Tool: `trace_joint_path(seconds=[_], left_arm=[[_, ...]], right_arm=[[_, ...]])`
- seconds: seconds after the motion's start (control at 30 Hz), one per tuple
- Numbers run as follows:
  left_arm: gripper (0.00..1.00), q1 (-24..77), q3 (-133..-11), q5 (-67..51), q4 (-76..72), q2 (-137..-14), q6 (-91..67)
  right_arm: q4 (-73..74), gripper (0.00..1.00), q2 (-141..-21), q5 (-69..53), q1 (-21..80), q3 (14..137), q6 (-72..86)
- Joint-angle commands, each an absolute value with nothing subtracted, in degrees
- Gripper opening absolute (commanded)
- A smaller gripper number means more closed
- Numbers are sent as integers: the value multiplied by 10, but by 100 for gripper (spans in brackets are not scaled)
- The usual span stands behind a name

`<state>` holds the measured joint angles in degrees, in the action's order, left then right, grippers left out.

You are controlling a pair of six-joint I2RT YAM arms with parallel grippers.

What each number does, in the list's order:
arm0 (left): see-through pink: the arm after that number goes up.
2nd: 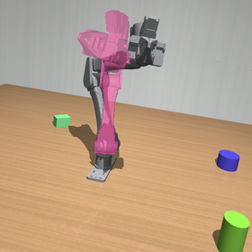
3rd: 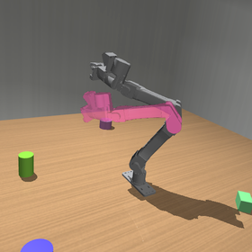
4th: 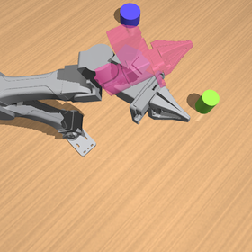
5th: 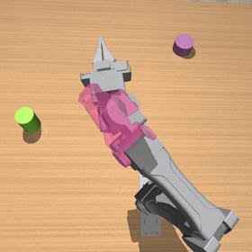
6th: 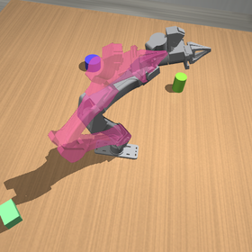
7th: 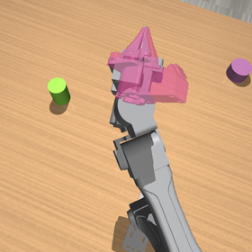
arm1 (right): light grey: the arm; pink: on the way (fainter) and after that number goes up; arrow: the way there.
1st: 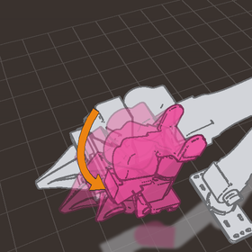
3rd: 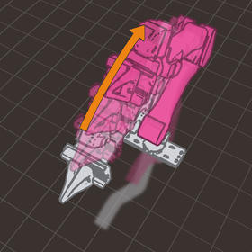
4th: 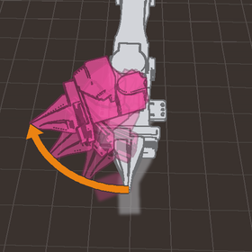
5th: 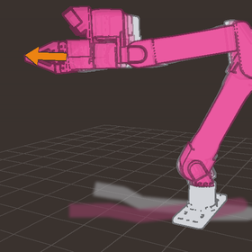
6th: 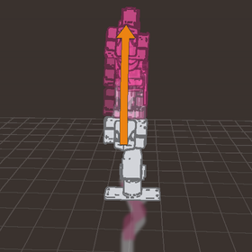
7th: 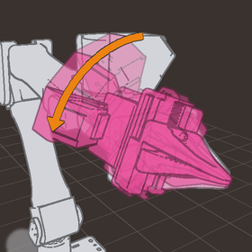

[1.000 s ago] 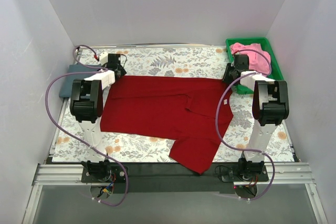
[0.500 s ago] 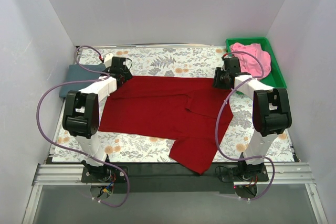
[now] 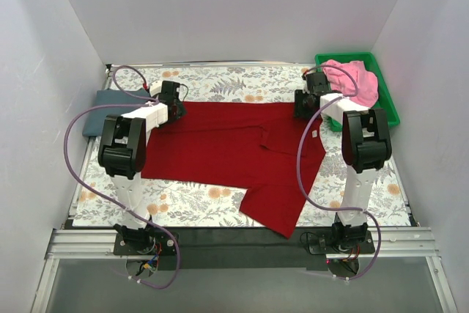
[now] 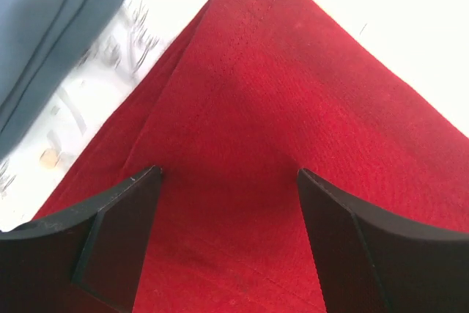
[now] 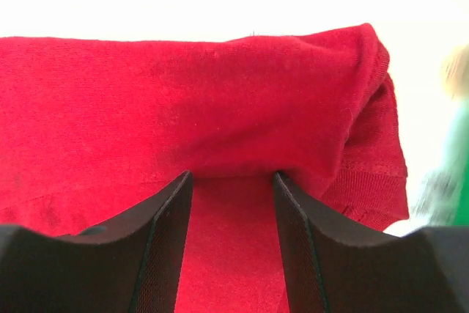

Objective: Fold and stack the t-shirts
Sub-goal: Fold the tshirt

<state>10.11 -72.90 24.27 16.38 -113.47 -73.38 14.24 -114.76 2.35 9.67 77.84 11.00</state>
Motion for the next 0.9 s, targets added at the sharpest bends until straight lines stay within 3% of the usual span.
trace_joint_path(seconds=[0.0,0.17,0.37,0.53,0.73,0.87], left_arm=[[69,91,-767,207,199,-1182,-761],[71,81,-843,191,216,-1210,-771],[74,81,-840,203,226,-1104,-757],[75,81,-746,231,243,-935,-748],[76,80,-578,247,283,-760,-774],[76,76,-484,257,305,-706,-809]], right_arm=[[165,47,-1209,46,86,863,58],[202,48,-1259,40,77,962,33],[219,49,-1176,11,89,972,39],[227,58,-1032,4,108,851,66],[243,60,-858,-11,126,676,119],[270,61,-768,-18,133,586,130]])
